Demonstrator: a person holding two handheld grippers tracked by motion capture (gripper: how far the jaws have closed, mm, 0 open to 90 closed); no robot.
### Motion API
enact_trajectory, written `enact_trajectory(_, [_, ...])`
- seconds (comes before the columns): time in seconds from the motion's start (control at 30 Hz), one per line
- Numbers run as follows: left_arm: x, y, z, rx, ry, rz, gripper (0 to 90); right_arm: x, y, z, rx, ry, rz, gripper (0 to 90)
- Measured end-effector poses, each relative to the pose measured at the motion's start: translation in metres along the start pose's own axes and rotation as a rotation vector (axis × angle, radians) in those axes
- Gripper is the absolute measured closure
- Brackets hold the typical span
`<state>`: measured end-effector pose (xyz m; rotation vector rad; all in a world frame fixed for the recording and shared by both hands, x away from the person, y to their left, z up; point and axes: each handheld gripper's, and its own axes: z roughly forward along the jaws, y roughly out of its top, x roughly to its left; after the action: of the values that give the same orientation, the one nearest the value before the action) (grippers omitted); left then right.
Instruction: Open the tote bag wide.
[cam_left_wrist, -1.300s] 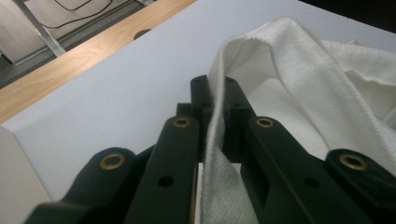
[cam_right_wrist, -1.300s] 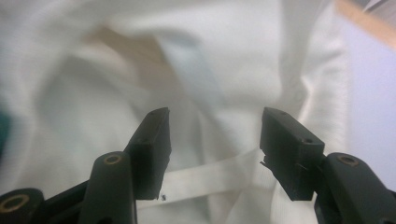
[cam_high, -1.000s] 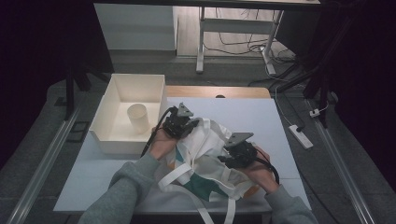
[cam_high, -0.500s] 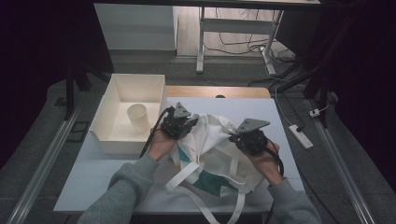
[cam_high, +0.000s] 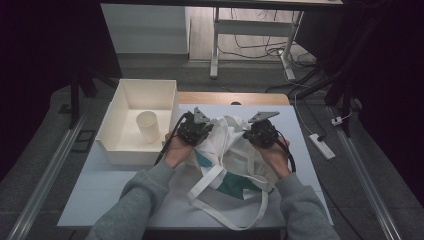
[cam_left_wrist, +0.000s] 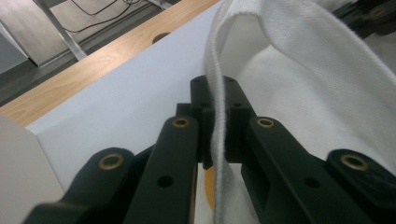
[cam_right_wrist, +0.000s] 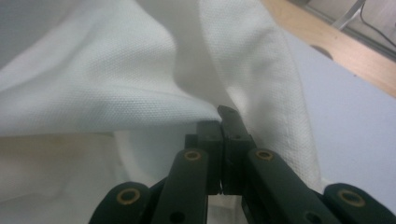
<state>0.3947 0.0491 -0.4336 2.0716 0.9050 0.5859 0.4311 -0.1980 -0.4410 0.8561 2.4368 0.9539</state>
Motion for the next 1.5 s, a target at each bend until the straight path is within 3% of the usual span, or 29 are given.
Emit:
enact_trajectory(0.13, [0.001,0.0,0.002,0.006,0.002,-0.009,81.6,-0.004,-0.002,0.017,0.034,0.018,0.022,88.4])
enact_trajectory(0.3, [0.0,0.001,-0.001,-0.011,0.005,-0.008,71.6,-0.005,-0.005,0.038,0.09,0.026,0.012,88.4])
enact_trajectory(0.5, [-0.003,0.003,-0.022,-0.057,-0.014,0.007,60.3,-0.003,-0.01,0.051,0.13,0.044,0.009,88.2])
enact_trajectory(0.6, [-0.005,0.005,-0.04,-0.088,-0.051,0.015,56.3,-0.005,-0.011,0.049,0.12,0.052,0.015,87.8])
enact_trajectory(0.7, [-0.009,0.006,-0.05,-0.08,-0.097,0.028,53.7,-0.005,-0.012,0.048,0.116,0.06,0.024,85.2])
enact_trajectory(0.73, [-0.011,0.006,-0.051,-0.069,-0.115,0.035,53.6,-0.005,-0.012,0.047,0.113,0.058,0.021,80.1])
enact_trajectory(0.87, [-0.018,0.006,-0.045,-0.021,-0.168,0.059,51.5,-0.003,-0.012,0.03,0.052,0.094,0.03,61.1])
enact_trajectory(1.0, [-0.024,0.007,-0.038,0.002,-0.17,0.071,50.0,-0.001,-0.016,-0.001,-0.032,0.147,0.026,49.9])
enact_trajectory(1.13, [-0.026,0.008,-0.036,0.019,-0.156,0.09,50.0,0.0,-0.023,-0.027,-0.076,0.199,0.063,48.0])
enact_trajectory(1.27, [-0.028,0.01,-0.044,-0.007,-0.154,0.093,49.7,0.01,-0.033,-0.046,-0.094,0.196,0.044,46.5])
enact_trajectory(1.37, [-0.029,0.012,-0.049,-0.011,-0.154,0.107,49.8,0.021,-0.042,-0.058,-0.105,0.225,0.028,45.8])
enact_trajectory(1.5, [-0.035,0.014,-0.051,-0.005,-0.121,0.148,49.9,0.043,-0.049,-0.071,-0.107,0.27,-0.017,44.0])
